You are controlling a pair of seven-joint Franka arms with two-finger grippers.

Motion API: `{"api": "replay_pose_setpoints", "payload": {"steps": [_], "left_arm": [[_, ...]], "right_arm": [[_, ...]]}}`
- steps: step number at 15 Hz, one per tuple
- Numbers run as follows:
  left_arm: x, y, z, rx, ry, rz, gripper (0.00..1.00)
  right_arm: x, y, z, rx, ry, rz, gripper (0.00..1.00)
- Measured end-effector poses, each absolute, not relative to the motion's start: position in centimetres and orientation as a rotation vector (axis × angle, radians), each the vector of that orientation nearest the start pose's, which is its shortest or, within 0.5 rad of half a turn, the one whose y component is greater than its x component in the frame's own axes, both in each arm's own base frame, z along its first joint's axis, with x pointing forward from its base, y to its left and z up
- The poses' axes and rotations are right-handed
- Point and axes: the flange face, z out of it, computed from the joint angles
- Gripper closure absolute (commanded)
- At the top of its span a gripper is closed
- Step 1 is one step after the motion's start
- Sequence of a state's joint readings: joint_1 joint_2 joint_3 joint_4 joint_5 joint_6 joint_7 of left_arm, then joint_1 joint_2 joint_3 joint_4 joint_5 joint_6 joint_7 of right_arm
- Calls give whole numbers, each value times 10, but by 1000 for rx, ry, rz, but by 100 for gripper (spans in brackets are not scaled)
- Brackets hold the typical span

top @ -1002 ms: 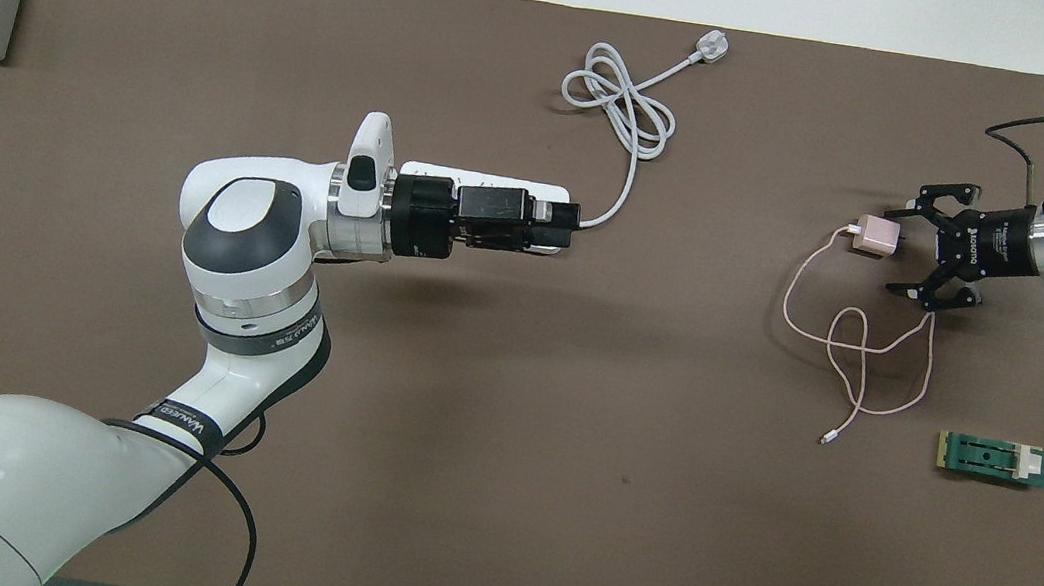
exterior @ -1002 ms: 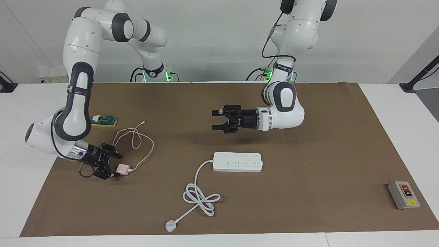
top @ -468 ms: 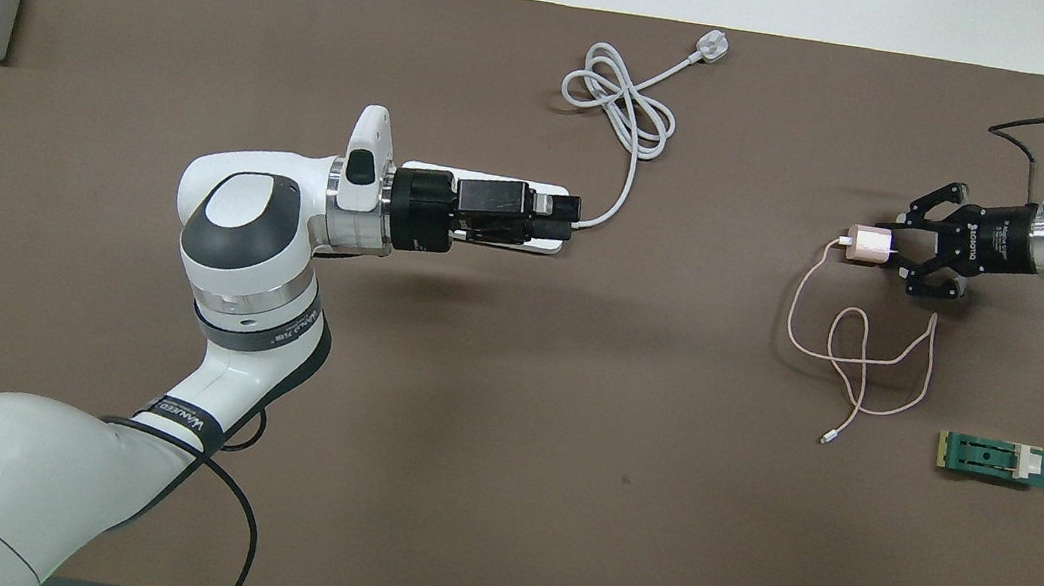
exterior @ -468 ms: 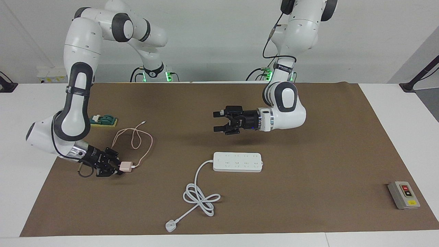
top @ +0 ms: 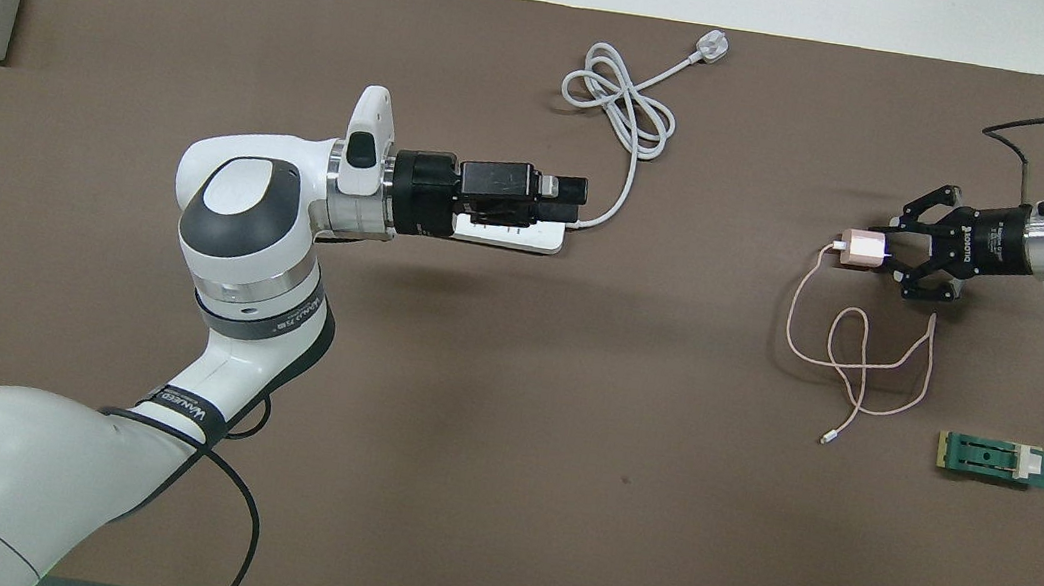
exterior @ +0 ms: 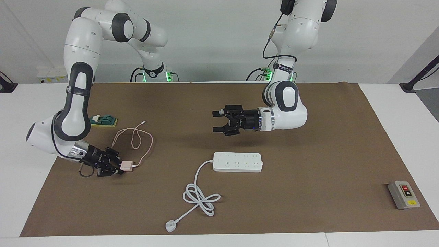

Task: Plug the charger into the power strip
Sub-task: 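Lift the pink charger with the right gripper off the mat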

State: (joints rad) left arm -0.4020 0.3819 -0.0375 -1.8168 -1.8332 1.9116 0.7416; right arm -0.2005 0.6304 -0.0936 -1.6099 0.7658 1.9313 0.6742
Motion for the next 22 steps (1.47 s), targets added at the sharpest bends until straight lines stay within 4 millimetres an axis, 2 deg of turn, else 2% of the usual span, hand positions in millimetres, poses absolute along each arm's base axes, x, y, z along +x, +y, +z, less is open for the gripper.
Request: {"api": "replay_pose_setpoints", "payload": {"steps": [4,7,9,12,15,17,22], "left_arm": [[572,-341,381,1558,-49,41,0],[574,-340,383,1557,-25,22,0],[578,-341,390,1551,-24,22,0],[582,-340,394,1543,-23,20,0],[591,-322,395,1529,6,16,0],[593,-318,395,1523,7,13,0],[592,-319,396,1520,-1,6,0]], "right_arm": [[658,-131,269,-2009,1551,548,100],[661,-120,298,-2040,1520,547,100],[662,-105,320,-2063,1509,552,100],[662,-77,357,-2070,1498,567,100],[662,-40,393,-2055,1531,578,100],[661,-14,414,-2036,1568,586,100],[653,51,453,-2017,1618,617,100]]}}
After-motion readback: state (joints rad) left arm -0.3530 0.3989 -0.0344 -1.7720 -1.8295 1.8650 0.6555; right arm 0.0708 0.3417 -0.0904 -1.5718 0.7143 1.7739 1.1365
